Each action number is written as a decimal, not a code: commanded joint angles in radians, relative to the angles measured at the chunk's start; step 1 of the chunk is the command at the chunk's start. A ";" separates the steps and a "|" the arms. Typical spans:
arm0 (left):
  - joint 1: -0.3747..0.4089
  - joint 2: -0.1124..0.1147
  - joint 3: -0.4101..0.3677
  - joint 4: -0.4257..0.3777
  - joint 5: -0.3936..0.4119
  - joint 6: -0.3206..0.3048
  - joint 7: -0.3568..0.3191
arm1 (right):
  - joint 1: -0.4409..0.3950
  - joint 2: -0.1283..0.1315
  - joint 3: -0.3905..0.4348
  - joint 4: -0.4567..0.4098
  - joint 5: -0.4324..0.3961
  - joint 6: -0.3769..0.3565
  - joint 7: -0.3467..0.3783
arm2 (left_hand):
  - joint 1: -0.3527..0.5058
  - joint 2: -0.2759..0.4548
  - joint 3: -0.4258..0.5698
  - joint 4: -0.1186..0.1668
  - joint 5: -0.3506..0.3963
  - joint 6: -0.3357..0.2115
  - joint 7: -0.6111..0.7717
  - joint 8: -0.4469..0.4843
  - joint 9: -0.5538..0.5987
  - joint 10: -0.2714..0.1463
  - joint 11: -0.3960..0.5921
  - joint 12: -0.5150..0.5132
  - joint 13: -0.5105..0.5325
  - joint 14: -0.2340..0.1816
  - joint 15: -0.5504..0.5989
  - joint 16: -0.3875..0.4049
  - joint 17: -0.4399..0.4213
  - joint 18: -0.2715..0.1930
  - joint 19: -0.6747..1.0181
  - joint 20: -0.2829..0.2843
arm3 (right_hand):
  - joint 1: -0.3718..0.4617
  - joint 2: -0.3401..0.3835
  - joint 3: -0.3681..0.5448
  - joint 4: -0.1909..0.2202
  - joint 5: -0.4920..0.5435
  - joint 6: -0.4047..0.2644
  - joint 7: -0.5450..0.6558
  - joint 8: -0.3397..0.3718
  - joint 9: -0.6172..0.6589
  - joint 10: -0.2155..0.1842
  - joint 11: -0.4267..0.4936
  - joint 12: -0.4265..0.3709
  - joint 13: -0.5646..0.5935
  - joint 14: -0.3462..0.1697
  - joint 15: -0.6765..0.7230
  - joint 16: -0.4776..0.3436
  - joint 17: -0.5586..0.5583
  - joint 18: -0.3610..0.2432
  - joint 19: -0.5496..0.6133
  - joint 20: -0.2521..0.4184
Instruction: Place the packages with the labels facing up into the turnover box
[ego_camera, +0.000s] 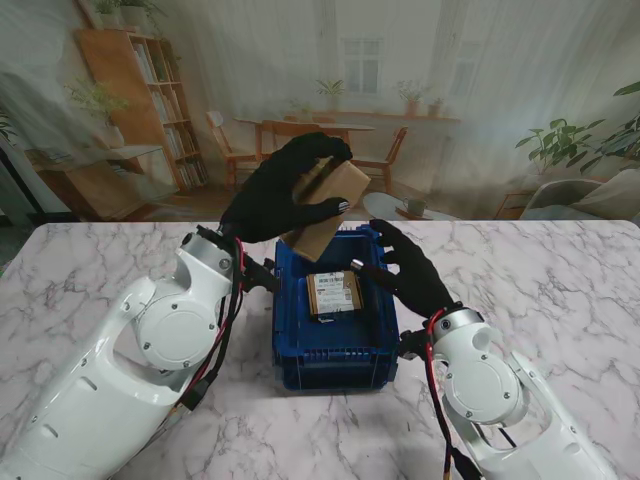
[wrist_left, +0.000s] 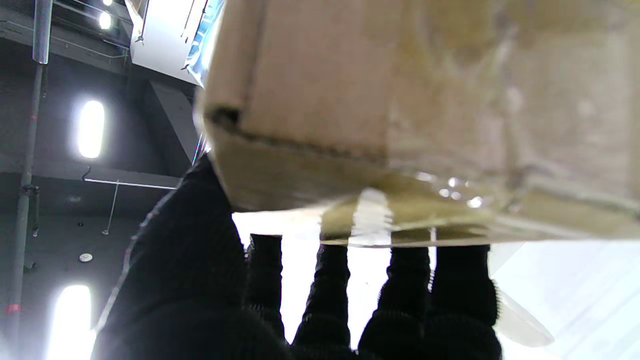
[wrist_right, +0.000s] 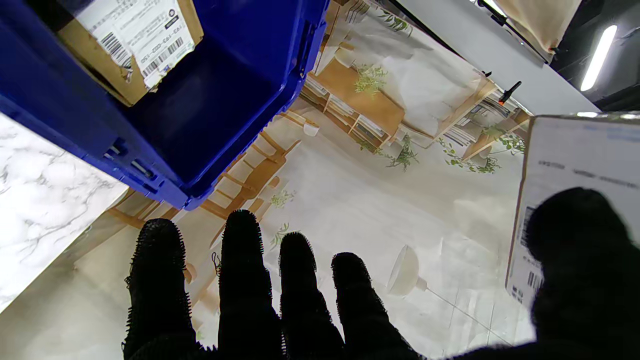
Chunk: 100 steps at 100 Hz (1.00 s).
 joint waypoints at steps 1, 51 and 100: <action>-0.010 -0.008 0.011 0.013 0.023 -0.007 -0.002 | 0.010 -0.008 -0.010 0.009 0.021 0.000 0.007 | 0.188 0.089 0.198 0.016 0.061 0.075 0.161 0.081 0.019 0.053 0.058 -0.003 0.060 -0.124 0.133 0.022 0.015 -0.343 0.101 0.037 | -0.067 -0.048 0.017 -0.029 -0.042 -0.025 -0.024 -0.017 -0.054 -0.024 -0.027 -0.011 -0.002 -0.034 -0.054 -0.015 -0.015 -0.028 -0.012 0.021; -0.006 -0.019 0.052 0.038 -0.011 -0.040 0.026 | 0.065 -0.018 -0.040 0.041 0.123 -0.026 0.011 | 0.195 0.095 0.185 0.015 0.059 0.072 0.173 0.072 0.015 0.050 0.068 -0.004 0.061 -0.130 0.137 0.022 0.020 -0.346 0.099 0.037 | -0.114 -0.152 0.112 -0.059 -0.017 -0.049 -0.276 0.069 -0.057 -0.038 -0.178 -0.071 -0.010 -0.042 -0.076 -0.018 -0.019 -0.006 -0.082 0.029; -0.017 -0.023 0.066 0.054 -0.010 -0.051 0.041 | 0.068 -0.012 -0.029 0.050 0.269 -0.082 0.083 | 0.201 0.095 0.185 0.013 0.064 0.072 0.184 0.066 0.015 0.048 0.071 -0.005 0.062 -0.131 0.139 0.021 0.020 -0.347 0.098 0.038 | -0.203 -0.259 0.226 -0.108 -0.028 -0.074 -0.247 0.214 -0.059 -0.042 -0.235 -0.076 -0.009 -0.030 -0.136 -0.037 -0.039 0.045 -0.223 0.004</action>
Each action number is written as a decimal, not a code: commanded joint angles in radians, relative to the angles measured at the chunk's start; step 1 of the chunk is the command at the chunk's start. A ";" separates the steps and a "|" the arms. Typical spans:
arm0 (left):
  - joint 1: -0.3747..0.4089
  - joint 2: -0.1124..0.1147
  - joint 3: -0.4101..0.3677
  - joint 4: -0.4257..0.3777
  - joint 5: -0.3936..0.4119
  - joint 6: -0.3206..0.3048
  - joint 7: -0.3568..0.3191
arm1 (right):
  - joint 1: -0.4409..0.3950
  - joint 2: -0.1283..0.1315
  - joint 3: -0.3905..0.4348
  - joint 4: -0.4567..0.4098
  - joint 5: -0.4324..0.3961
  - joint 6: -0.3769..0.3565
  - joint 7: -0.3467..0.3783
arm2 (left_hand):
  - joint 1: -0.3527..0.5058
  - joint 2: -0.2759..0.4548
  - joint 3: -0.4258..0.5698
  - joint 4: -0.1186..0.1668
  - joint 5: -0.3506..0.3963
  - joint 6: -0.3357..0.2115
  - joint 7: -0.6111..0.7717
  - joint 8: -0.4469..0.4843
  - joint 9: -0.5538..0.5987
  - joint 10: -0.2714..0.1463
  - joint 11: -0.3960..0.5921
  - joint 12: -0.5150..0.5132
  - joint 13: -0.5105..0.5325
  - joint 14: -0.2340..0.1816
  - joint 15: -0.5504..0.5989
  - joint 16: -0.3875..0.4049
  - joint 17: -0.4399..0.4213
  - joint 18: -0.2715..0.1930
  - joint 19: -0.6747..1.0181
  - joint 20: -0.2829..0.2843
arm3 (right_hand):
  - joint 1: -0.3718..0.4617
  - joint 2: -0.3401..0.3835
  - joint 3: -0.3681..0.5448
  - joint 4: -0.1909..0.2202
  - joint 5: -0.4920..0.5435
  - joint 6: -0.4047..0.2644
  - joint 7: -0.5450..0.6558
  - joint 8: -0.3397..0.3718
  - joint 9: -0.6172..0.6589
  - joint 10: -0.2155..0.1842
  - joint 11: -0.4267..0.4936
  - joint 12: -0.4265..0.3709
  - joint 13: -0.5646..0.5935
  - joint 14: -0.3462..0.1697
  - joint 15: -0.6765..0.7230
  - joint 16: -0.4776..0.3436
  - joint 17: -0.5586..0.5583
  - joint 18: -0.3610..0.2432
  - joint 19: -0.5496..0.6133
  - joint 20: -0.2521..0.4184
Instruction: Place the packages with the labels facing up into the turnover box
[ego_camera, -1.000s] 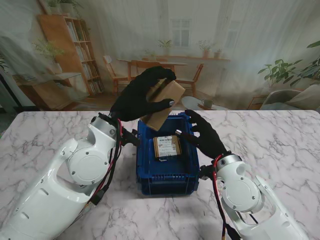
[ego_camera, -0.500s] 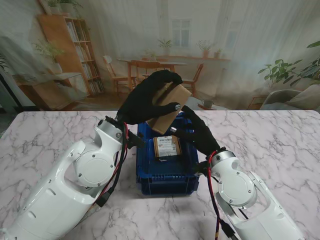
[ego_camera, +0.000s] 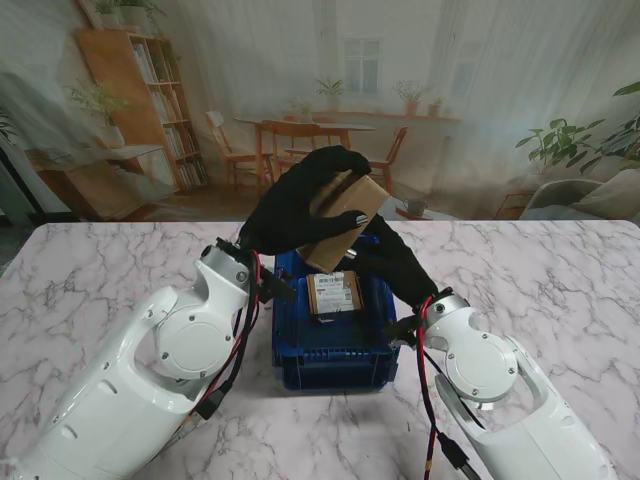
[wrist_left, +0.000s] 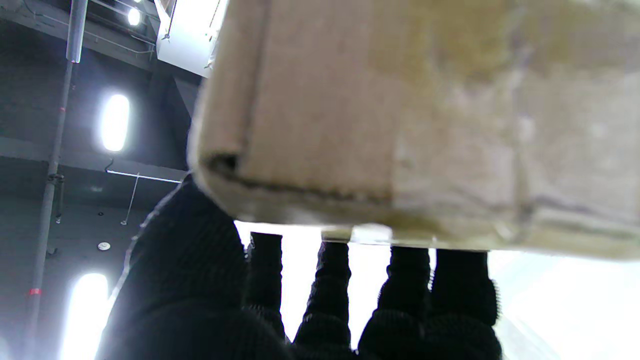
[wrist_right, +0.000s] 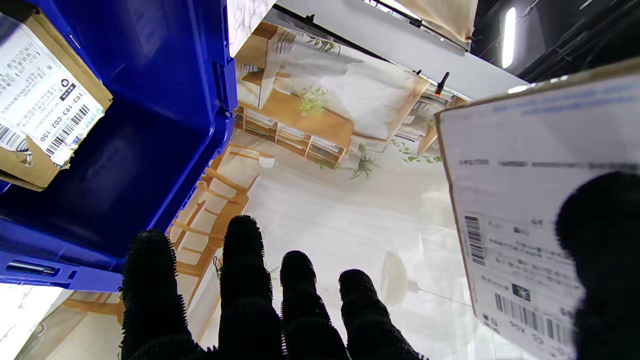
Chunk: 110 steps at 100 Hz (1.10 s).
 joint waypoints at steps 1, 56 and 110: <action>-0.014 -0.006 0.005 0.011 0.002 0.003 -0.011 | -0.014 0.001 -0.003 -0.006 0.007 -0.013 0.006 | 0.200 0.093 0.185 0.024 0.063 0.072 0.158 0.065 0.014 0.038 0.047 -0.003 0.055 -0.131 0.134 0.024 0.020 -0.347 0.099 0.038 | -0.078 -0.079 -0.013 -0.050 -0.008 -0.032 0.027 0.067 -0.025 -0.031 -0.012 0.007 -0.005 -0.020 -0.041 -0.016 -0.014 0.015 -0.019 -0.007; -0.039 -0.017 0.041 0.022 -0.008 0.025 0.009 | -0.026 0.004 -0.020 0.001 0.123 -0.074 0.052 | 0.201 0.094 0.188 0.022 0.064 0.068 0.170 0.058 0.012 0.035 0.051 -0.003 0.055 -0.135 0.137 0.025 0.022 -0.351 0.105 0.043 | -0.022 -0.073 -0.068 -0.047 0.029 -0.037 -0.065 -0.270 -0.022 -0.027 0.007 -0.023 0.013 -0.011 -0.068 -0.025 -0.014 0.032 -0.081 -0.053; -0.046 -0.024 0.079 0.040 -0.018 0.039 0.019 | -0.017 -0.012 -0.040 -0.003 0.156 -0.070 0.001 | 0.200 0.092 0.184 0.018 0.064 0.067 0.176 0.053 0.010 0.034 0.049 -0.006 0.054 -0.136 0.135 0.023 0.022 -0.350 0.107 0.046 | 0.024 -0.068 -0.086 -0.030 0.008 -0.201 0.506 0.251 -0.023 -0.029 -0.016 -0.011 -0.017 -0.023 -0.081 -0.039 -0.041 0.003 -0.110 -0.087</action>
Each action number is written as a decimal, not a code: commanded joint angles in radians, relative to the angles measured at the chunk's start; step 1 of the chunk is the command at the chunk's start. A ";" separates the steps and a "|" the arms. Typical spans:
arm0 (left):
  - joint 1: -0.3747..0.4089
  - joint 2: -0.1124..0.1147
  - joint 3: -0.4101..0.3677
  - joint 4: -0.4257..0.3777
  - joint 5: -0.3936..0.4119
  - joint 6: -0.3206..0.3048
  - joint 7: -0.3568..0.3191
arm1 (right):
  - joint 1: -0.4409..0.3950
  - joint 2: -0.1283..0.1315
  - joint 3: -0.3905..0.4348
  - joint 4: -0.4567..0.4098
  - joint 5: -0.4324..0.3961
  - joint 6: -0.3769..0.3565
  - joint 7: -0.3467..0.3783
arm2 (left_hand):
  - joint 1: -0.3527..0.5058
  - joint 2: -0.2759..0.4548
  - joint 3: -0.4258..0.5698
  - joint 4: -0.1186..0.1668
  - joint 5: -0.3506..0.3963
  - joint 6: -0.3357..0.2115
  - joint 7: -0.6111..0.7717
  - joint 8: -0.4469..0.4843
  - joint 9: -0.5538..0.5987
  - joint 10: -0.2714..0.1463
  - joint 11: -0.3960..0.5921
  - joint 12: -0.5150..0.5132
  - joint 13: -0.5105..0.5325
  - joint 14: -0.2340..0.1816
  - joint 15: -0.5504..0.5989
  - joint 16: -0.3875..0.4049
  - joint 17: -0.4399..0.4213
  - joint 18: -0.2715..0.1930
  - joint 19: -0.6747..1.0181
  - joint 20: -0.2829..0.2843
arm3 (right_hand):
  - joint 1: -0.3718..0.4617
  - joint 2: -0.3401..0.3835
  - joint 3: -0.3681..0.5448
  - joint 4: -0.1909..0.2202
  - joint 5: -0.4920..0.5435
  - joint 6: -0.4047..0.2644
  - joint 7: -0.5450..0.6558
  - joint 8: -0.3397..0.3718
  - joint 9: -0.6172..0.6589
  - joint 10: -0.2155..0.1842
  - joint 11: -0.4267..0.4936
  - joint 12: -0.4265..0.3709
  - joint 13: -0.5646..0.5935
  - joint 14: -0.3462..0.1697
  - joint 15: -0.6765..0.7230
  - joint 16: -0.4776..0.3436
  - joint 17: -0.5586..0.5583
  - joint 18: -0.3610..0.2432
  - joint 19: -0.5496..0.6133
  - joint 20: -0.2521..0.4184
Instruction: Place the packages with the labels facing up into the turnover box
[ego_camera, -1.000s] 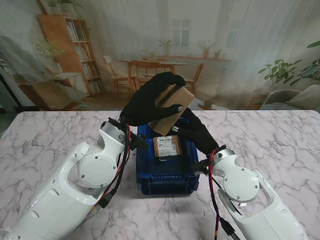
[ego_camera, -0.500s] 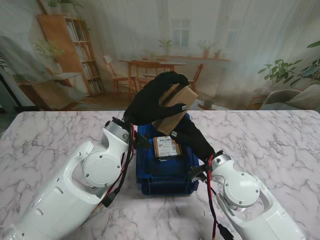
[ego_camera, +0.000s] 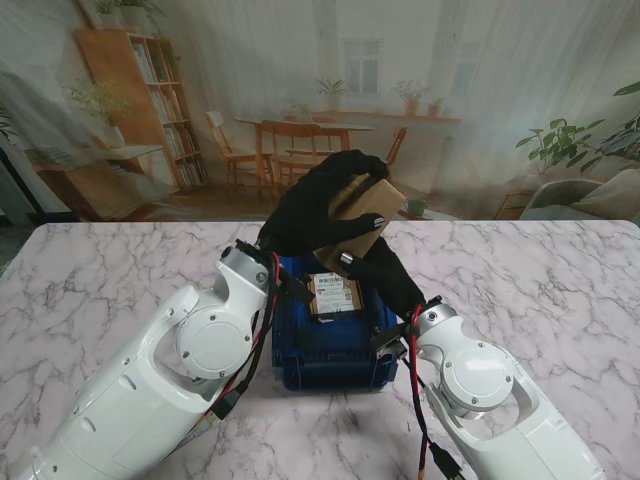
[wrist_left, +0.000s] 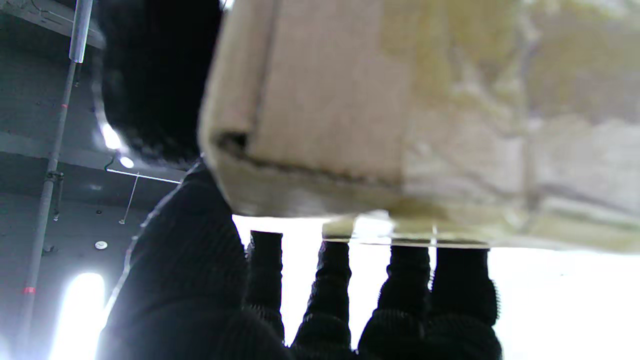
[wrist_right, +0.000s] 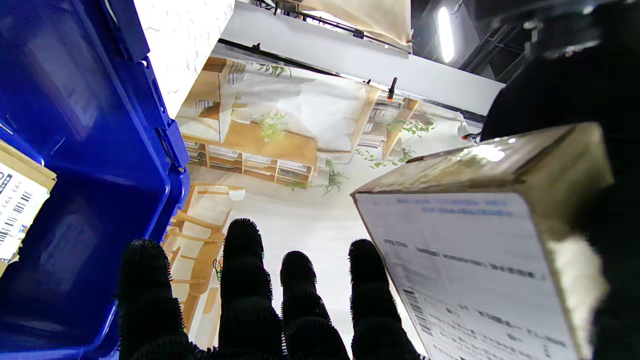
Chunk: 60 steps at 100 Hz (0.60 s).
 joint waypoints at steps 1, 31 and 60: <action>-0.001 -0.005 0.007 0.005 -0.003 0.004 -0.011 | -0.005 -0.006 0.000 -0.003 -0.012 0.006 -0.013 | 0.200 0.092 0.183 0.019 0.064 0.067 0.152 0.052 0.010 0.031 0.038 -0.007 0.051 -0.135 0.134 0.023 0.022 -0.350 0.108 0.046 | 0.047 -0.018 -0.034 -0.002 0.010 -0.088 0.094 0.033 -0.023 -0.027 -0.014 0.004 -0.015 -0.023 -0.056 -0.015 -0.016 -0.022 -0.016 -0.015; 0.002 -0.005 0.011 0.007 -0.005 0.005 -0.014 | -0.025 -0.014 0.014 -0.019 0.026 0.030 -0.037 | 0.193 0.091 0.170 0.011 0.060 0.064 0.145 0.041 0.005 0.033 0.032 -0.012 0.046 -0.135 0.130 0.021 0.017 -0.346 0.105 0.047 | 0.351 0.096 -0.208 0.059 0.142 -0.266 0.530 0.122 -0.024 -0.015 0.213 0.129 -0.003 -0.032 -0.042 -0.017 -0.016 -0.044 -0.027 -0.020; 0.007 0.001 0.006 0.015 -0.008 -0.001 -0.034 | -0.044 -0.022 0.029 -0.032 0.070 0.027 -0.059 | 0.178 0.149 -0.042 -0.027 0.053 0.090 0.003 -0.064 -0.015 0.042 -0.024 -0.071 0.041 -0.136 0.108 -0.005 0.011 -0.341 0.094 0.052 | 0.371 0.004 0.166 0.002 0.207 -0.291 0.693 0.112 0.252 -0.112 0.293 0.195 0.093 -0.044 0.014 -0.004 -0.012 -0.043 -0.060 -0.056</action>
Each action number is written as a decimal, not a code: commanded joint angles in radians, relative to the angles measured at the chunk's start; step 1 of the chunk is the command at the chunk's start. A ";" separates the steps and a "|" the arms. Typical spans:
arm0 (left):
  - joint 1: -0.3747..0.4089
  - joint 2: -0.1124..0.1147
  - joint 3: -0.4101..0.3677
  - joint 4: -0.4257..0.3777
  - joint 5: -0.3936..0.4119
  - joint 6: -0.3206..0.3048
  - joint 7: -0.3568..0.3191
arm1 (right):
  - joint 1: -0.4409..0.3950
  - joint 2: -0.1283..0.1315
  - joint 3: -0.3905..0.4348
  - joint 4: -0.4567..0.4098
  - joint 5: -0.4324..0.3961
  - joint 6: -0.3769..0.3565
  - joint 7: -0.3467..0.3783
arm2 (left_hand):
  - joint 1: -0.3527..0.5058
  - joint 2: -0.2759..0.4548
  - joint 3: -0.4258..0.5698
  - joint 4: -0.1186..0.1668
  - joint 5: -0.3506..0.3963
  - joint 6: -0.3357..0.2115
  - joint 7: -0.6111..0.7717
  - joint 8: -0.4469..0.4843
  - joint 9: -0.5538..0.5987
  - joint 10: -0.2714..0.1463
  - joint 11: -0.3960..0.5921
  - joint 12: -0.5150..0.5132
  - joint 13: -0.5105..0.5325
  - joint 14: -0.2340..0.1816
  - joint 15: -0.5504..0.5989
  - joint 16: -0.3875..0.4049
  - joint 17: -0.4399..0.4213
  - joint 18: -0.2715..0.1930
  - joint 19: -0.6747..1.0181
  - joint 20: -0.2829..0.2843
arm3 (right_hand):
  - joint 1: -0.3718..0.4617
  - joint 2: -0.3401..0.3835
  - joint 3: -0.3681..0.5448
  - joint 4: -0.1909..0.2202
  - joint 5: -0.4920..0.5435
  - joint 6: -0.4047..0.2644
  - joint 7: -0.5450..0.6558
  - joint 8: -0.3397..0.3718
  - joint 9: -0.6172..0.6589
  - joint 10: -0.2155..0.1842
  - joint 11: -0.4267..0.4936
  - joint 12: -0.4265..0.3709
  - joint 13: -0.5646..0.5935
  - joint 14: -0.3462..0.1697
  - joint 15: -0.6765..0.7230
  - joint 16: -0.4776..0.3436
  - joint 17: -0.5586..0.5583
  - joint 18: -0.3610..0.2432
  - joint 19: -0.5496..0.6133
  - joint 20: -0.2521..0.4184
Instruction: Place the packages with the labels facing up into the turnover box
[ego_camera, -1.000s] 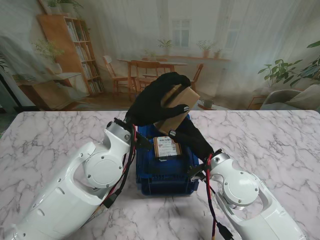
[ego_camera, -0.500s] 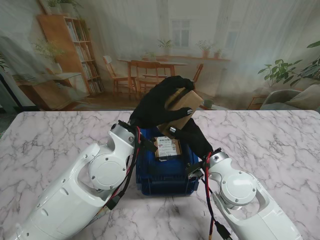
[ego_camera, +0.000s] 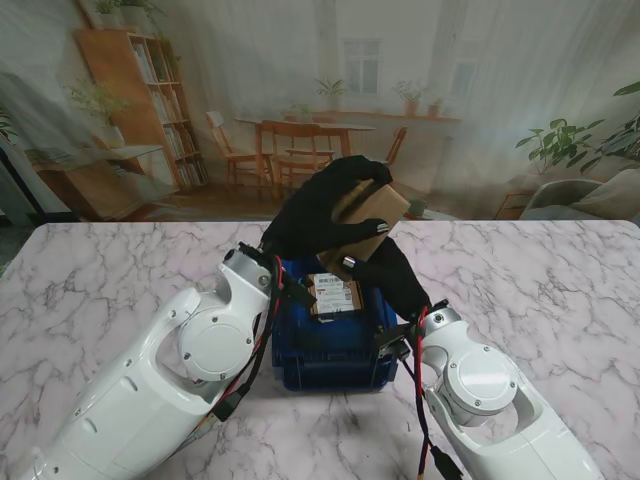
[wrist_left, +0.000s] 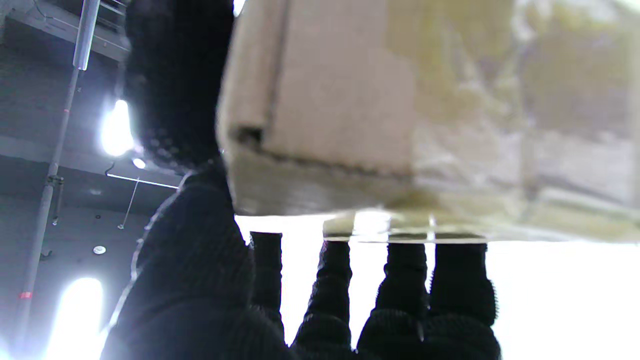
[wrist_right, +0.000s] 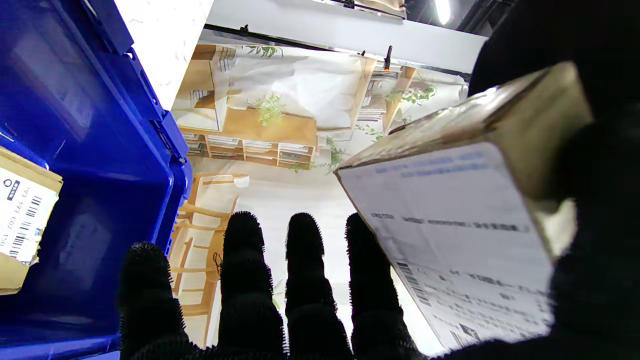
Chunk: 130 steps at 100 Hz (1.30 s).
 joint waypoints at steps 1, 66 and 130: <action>0.004 0.002 0.000 0.011 -0.005 0.001 -0.018 | -0.010 -0.004 0.007 -0.009 -0.005 0.000 -0.013 | 0.144 0.113 0.053 0.006 0.052 0.090 0.012 -0.014 -0.014 0.034 -0.012 -0.017 0.038 -0.114 0.108 0.021 0.018 -0.332 0.111 0.052 | 0.146 0.099 0.281 0.047 0.116 -0.286 0.357 0.048 0.042 -0.053 0.031 0.015 0.036 -0.042 0.018 -0.001 -0.007 -0.034 -0.017 -0.022; 0.030 0.020 -0.034 0.020 -0.003 -0.012 -0.072 | -0.044 -0.019 0.034 -0.030 -0.125 0.014 -0.125 | 0.091 0.196 -0.074 0.000 0.015 0.140 -0.299 -0.319 0.003 0.023 -0.022 -0.027 0.062 -0.102 0.025 -0.102 -0.071 -0.203 0.012 0.026 | 0.306 -0.066 0.341 0.022 0.274 -0.222 0.492 -0.079 0.415 -0.094 0.197 0.077 0.251 -0.057 0.113 0.019 0.066 -0.025 0.086 -0.113; 0.051 0.035 -0.064 0.033 -0.014 -0.040 -0.118 | -0.052 -0.020 0.074 -0.056 -0.135 0.029 -0.136 | 0.191 0.163 -0.035 0.007 0.090 0.170 -0.100 -0.098 0.137 -0.003 0.042 -0.009 0.149 -0.094 0.049 -0.121 -0.004 -0.234 0.055 0.035 | 0.299 -0.073 0.387 0.052 0.174 -0.157 0.548 -0.032 0.186 -0.039 0.245 0.095 0.400 0.090 0.099 -0.015 0.303 -0.058 0.361 -0.144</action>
